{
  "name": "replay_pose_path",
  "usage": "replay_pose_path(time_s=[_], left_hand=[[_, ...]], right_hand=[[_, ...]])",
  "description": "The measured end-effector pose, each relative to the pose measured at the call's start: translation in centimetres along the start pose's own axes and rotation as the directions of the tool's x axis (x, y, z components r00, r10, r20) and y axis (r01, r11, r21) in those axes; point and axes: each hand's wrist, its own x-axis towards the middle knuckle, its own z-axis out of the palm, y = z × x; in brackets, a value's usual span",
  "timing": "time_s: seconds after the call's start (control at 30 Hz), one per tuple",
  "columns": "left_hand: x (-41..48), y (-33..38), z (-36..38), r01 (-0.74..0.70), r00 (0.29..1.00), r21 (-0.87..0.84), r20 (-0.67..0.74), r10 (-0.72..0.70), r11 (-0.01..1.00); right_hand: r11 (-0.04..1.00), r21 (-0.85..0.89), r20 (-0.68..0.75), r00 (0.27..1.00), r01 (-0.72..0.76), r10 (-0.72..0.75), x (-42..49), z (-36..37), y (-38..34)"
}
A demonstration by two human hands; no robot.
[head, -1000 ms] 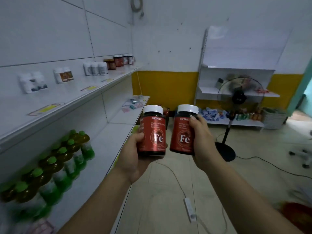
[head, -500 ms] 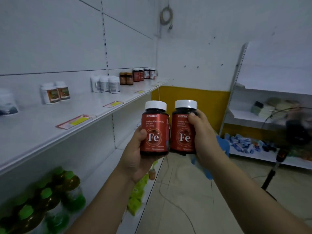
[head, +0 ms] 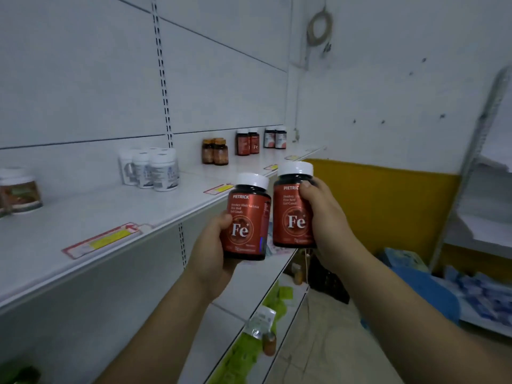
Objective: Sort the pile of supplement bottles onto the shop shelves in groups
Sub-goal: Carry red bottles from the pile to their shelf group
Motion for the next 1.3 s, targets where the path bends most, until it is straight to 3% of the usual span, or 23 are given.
replay_pose_path(time_s=[0.3, 0.53, 0.77, 1.0, 1.3], left_hand=[[13.5, -4.7, 11.6, -0.051, 0.997, -0.079, -0.064, 0.046, 0.996], [23.9, -7.5, 16.6, -0.133, 0.973, 0.132, -0.170, 0.155, 0.982], [35.0, -8.9, 17.0, -0.217, 0.906, 0.286, -0.296, 0.302, 0.933], [43.9, -9.7, 17.1, -0.282, 0.855, 0.287, -0.358, 0.375, 0.916], [50.3, -9.1, 15.7, -0.151, 0.756, 0.581, -0.453, 0.472, 0.800]], right_hand=[[1.000, 0.012, 0.135, 0.991, -0.011, 0.009, 15.5, -11.8, -0.3], [0.999, 0.040, 0.123, 0.992, 0.004, -0.009, 25.4, -17.5, 0.5], [0.999, 0.024, 0.205, 0.978, 0.026, -0.030, 36.6, -18.9, 4.3], [0.999, 0.017, 0.316, 0.948, 0.031, -0.034, 47.2, -20.0, 6.6], [0.996, 0.092, 0.497, 0.867, -0.002, -0.044, 58.3, -17.4, 10.4]])
